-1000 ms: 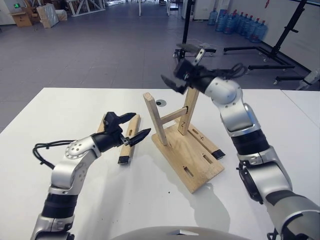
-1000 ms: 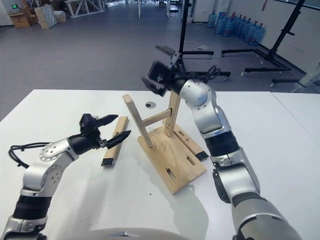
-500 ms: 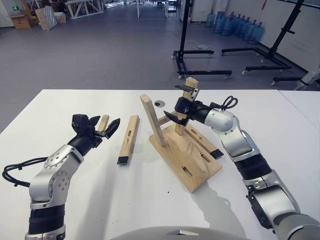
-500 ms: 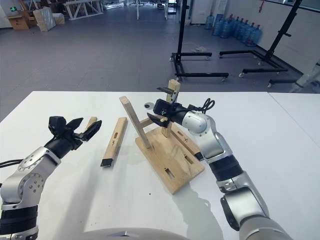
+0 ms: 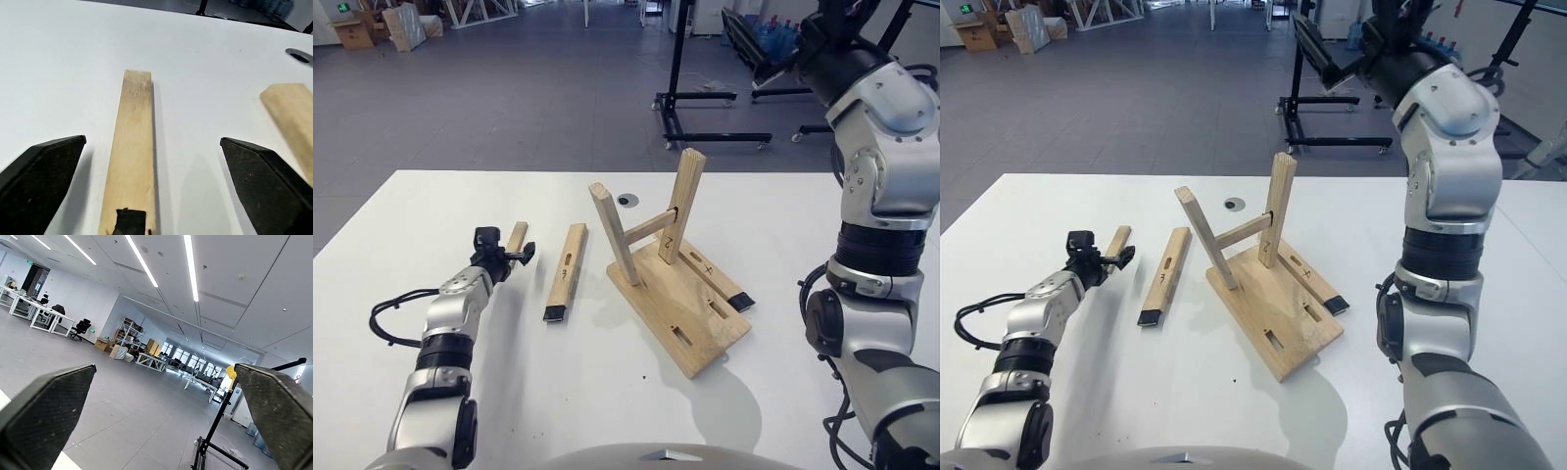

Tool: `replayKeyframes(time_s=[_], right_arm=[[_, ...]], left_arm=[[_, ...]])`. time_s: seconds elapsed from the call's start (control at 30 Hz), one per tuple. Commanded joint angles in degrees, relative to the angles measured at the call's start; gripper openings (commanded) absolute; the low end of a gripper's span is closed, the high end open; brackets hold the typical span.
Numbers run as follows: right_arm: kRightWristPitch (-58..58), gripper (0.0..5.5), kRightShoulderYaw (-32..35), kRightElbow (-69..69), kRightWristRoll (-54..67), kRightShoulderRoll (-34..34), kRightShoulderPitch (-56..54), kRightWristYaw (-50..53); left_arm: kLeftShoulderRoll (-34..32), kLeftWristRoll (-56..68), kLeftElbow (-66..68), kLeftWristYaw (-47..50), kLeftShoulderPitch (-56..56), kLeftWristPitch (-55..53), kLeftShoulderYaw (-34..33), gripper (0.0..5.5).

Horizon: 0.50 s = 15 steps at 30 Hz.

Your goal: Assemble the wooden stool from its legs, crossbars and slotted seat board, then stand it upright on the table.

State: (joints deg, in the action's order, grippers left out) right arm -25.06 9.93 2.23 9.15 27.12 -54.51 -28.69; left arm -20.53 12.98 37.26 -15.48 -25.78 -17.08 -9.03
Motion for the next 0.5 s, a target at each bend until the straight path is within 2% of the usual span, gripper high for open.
replayKeyframes(time_s=[0.03, 0.33, 0.5], right_arm=[[-1.5, 5.23, -0.7, -0.1, 1.3, -0.7, 2.2, 0.7], [-1.8, 5.23, -1.5, 0.6, 2.7, -0.4, 3.0, 1.4], [-1.7, 5.23, -1.8, 0.2, 2.9, -0.5, 3.5, 1.4]], left_arm=[[0.1, -2.2, 7.6, 0.7, -2.9, 3.2, 0.0, 4.87], [2.1, -1.5, -4.2, -0.8, 5.7, -1.0, 0.3, 3.57], [2.0, -2.2, -2.0, -0.5, 6.0, -0.4, 0.0, 2.87]])
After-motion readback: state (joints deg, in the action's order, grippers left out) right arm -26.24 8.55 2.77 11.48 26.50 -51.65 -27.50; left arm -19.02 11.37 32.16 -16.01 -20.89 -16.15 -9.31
